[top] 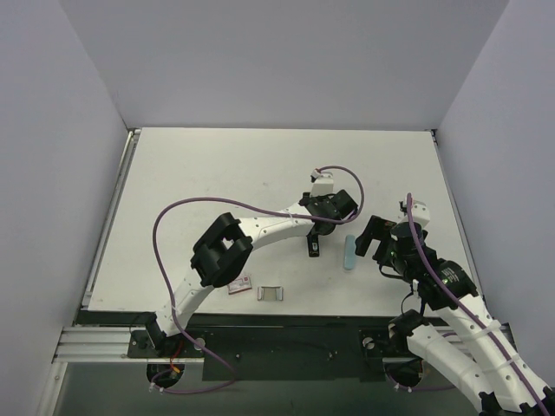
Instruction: Unload the staples from the stapler
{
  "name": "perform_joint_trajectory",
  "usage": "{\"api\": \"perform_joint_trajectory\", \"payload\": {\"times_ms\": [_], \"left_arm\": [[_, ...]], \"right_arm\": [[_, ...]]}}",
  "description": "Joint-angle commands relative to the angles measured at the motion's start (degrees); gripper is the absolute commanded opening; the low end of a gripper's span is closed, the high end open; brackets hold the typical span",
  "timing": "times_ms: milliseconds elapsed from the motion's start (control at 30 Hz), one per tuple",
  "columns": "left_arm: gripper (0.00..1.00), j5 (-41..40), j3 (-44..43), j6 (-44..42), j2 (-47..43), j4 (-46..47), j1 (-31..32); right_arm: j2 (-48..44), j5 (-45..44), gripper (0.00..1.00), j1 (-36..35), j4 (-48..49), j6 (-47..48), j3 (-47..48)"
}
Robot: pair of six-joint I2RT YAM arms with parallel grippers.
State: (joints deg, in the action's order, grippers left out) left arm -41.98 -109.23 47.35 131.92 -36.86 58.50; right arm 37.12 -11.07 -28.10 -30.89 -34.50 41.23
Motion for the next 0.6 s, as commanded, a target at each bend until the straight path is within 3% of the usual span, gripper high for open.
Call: {"api": "perform_joint_trajectory", "payload": {"times_ms": [0, 567], "left_arm": [[0.0, 0.8, 0.4, -3.8, -3.9, 3.0, -0.3], [0.0, 21.1, 25.3, -31.3, -23.5, 23.1, -1.7]], "right_arm": [[0.1, -0.8, 0.93, 0.2, -1.1, 0.2, 0.8], [0.1, -1.7, 0.92, 0.3, -4.4, 3.9, 4.8]]}}
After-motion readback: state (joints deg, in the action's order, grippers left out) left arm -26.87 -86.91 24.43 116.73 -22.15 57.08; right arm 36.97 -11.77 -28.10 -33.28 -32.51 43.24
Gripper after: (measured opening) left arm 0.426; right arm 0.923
